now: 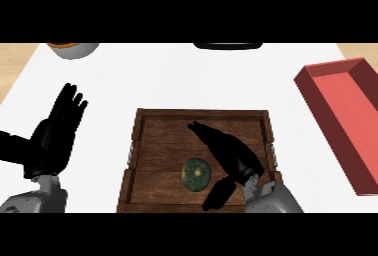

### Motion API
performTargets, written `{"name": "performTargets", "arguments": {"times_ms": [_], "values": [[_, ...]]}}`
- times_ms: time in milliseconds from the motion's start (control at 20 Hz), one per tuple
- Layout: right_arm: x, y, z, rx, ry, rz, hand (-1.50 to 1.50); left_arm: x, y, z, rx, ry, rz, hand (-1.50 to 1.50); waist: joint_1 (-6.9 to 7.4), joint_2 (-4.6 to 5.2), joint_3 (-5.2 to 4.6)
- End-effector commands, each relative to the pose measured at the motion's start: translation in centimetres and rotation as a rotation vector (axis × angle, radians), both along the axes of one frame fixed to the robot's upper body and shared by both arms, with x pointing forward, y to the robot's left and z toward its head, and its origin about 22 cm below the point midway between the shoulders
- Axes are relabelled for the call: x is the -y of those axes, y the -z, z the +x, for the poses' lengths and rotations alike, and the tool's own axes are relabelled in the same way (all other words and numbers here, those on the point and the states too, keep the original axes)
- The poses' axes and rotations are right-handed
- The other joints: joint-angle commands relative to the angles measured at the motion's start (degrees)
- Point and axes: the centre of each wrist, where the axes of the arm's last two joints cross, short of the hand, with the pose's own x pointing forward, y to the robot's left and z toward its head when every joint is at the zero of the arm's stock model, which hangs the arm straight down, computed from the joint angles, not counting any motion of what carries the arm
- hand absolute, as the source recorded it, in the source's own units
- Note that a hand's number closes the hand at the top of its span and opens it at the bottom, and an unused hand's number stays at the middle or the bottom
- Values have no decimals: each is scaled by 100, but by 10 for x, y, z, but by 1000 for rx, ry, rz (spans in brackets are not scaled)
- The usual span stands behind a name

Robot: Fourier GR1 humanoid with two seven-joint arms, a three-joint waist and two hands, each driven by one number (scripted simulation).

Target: Pick the squash from the tray and place it in the cardboard box

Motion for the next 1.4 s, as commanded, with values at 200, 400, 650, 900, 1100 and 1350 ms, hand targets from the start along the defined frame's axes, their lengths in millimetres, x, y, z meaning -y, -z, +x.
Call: {"name": "performTargets", "arguments": {"times_ms": [200,400,650,900,1100,1350], "values": [[-2,12,2,-20,-29,-21,-150,15,4,13,-11,1,8,0,-9,2,0],[-11,35,-1,-29,-15,-22,-150,2,-6,17,6,-14,0,0,-4,4,0],[-16,29,-3,-43,-16,-24,-150,-16,3,-7,-14,5,11,0,8,0,0],[-17,32,-3,-32,-45,-31,-150,14,7,-8,-8,-7,9,0,4,-1,0],[-25,58,-6,-12,-26,-34,-150,3,6,5,11,1,-4,0,8,3,0],[-22,44,-8,8,-68,-62,150,17,12,-4,6,-6,-1,0,3,0,0]]}}
